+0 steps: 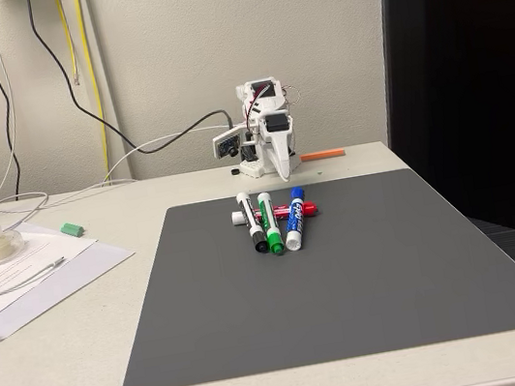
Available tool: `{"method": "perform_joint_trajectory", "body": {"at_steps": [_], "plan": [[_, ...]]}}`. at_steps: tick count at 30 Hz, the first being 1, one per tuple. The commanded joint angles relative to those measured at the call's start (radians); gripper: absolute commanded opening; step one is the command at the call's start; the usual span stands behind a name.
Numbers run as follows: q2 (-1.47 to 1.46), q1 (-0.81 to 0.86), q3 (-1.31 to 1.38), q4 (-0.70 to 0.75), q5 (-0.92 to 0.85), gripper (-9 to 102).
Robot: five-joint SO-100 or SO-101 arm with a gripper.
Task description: Pick up the red marker.
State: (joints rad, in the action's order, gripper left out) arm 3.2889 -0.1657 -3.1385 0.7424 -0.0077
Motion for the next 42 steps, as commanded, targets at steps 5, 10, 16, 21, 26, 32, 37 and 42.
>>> {"method": "perform_joint_trajectory", "body": {"at_steps": [5, 10, 16, 21, 26, 32, 37, 42], "plan": [[0.006, 0.003, 0.006, -0.003, -0.006, 0], [0.006, 0.003, 0.006, -0.003, -0.006, 0], [0.006, 0.003, 0.006, -0.003, -0.006, 0], [0.006, 0.003, 0.006, -0.003, -0.006, 0], [0.006, 0.003, 0.006, -0.003, -0.006, 0], [0.006, 0.003, 0.006, -0.002, 0.002, 0], [0.006, 0.005, 0.006, -0.002, -0.003, 0], [0.006, 0.026, 0.006, -0.003, -0.006, 0]]}}
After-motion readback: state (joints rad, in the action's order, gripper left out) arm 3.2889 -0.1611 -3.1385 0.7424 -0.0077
